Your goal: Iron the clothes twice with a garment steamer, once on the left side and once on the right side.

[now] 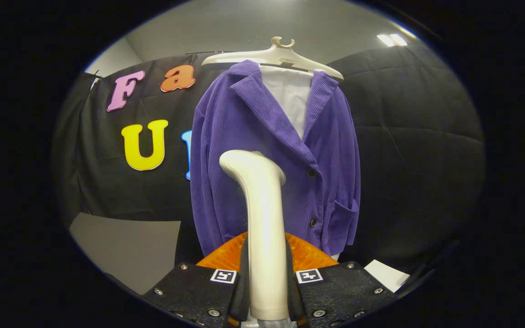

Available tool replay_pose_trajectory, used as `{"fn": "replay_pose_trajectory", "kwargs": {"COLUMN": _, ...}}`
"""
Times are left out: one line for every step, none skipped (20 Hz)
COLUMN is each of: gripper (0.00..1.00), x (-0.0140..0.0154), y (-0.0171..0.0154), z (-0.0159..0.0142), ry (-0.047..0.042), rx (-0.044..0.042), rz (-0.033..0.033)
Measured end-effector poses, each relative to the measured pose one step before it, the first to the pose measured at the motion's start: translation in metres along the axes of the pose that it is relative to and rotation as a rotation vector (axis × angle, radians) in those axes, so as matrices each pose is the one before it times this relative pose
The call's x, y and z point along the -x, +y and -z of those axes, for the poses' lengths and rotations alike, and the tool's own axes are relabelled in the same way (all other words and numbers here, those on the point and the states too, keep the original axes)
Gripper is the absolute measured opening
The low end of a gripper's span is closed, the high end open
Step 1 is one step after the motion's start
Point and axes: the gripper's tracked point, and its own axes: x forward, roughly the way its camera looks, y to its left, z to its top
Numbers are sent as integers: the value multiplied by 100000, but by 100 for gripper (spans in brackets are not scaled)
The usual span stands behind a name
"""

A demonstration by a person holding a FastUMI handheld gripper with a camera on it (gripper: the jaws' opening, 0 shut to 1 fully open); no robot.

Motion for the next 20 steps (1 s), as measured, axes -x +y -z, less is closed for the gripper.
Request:
{"fn": "replay_pose_trajectory", "kwargs": {"gripper": 33, "x": -2, "y": 83, "z": 989, "ry": 1062, "rx": 807, "rz": -24}}
{"fn": "replay_pose_trajectory", "kwargs": {"gripper": 33, "x": 19, "y": -21, "z": 940, "ry": 1362, "rx": 498, "rz": 56}}
{"fn": "replay_pose_trajectory", "kwargs": {"gripper": 33, "x": -76, "y": -244, "z": 1184, "ry": 1510, "rx": 693, "rz": 725}}
{"fn": "replay_pose_trajectory", "kwargs": {"gripper": 33, "x": -160, "y": -295, "z": 1036, "ry": 1366, "rx": 801, "rz": 927}}
{"fn": "replay_pose_trajectory", "kwargs": {"gripper": 33, "x": -125, "y": -241, "z": 1049, "ry": 1480, "rx": 704, "rz": 885}}
{"fn": "replay_pose_trajectory", "kwargs": {"gripper": 33, "x": -274, "y": -144, "z": 937, "ry": 1560, "rx": 754, "rz": 834}}
{"fn": "replay_pose_trajectory", "kwargs": {"gripper": 33, "x": -213, "y": -118, "z": 1185, "ry": 1531, "rx": 642, "rz": 620}}
{"fn": "replay_pose_trajectory", "kwargs": {"gripper": 33, "x": -294, "y": 5, "z": 934, "ry": 1588, "rx": 194, "rz": 479}}
{"fn": "replay_pose_trajectory", "kwargs": {"gripper": 33, "x": -249, "y": 24, "z": 1008, "ry": 1591, "rx": -137, "rz": 331}}
{"fn": "replay_pose_trajectory", "kwargs": {"gripper": 33, "x": -253, "y": 33, "z": 947, "ry": 1740, "rx": -67, "rz": 379}}
{"fn": "replay_pose_trajectory", "kwargs": {"gripper": 33, "x": -167, "y": 12, "z": 1102, "ry": 1961, "rx": 277, "rz": 727}}
{"fn": "replay_pose_trajectory", "kwargs": {"gripper": 33, "x": -156, "y": -6, "z": 886, "ry": 1617, "rx": 856, "rz": 918}}
{"fn": "replay_pose_trajectory", "kwargs": {"gripper": 33, "x": -108, "y": -153, "z": 695, "ry": 555, "rx": 934, "rz": 1592}}
{"fn": "replay_pose_trajectory", "kwargs": {"gripper": 33, "x": -99, "y": -63, "z": 375, "ry": 473, "rx": 3, "rz": 1415}}
{"fn": "replay_pose_trajectory", "kwargs": {"gripper": 33, "x": -77, "y": 34, "z": 594, "ry": 1020, "rx": -793, "rz": 1006}}
{"fn": "replay_pose_trajectory", "kwargs": {"gripper": 33, "x": -151, "y": 63, "z": 921, "ry": 2021, "rx": -652, "rz": 540}}
{"fn": "replay_pose_trajectory", "kwargs": {"gripper": 33, "x": -290, "y": -7, "z": 1239, "ry": 2297, "rx": 56, "rz": 787}}
{"fn": "replay_pose_trajectory", "kwargs": {"gripper": 33, "x": -247, "y": -11, "z": 1254, "ry": 2750, "rx": 912, "rz": 1131}}
{"fn": "replay_pose_trajectory", "kwargs": {"gripper": 33, "x": -488, "y": 59, "z": 1162, "ry": 2626, "rx": 1004, "rz": 1122}}
{"fn": "replay_pose_trajectory", "kwargs": {"gripper": 33, "x": -318, "y": 86, "z": 1022, "ry": 2637, "rx": 601, "rz": 527}}
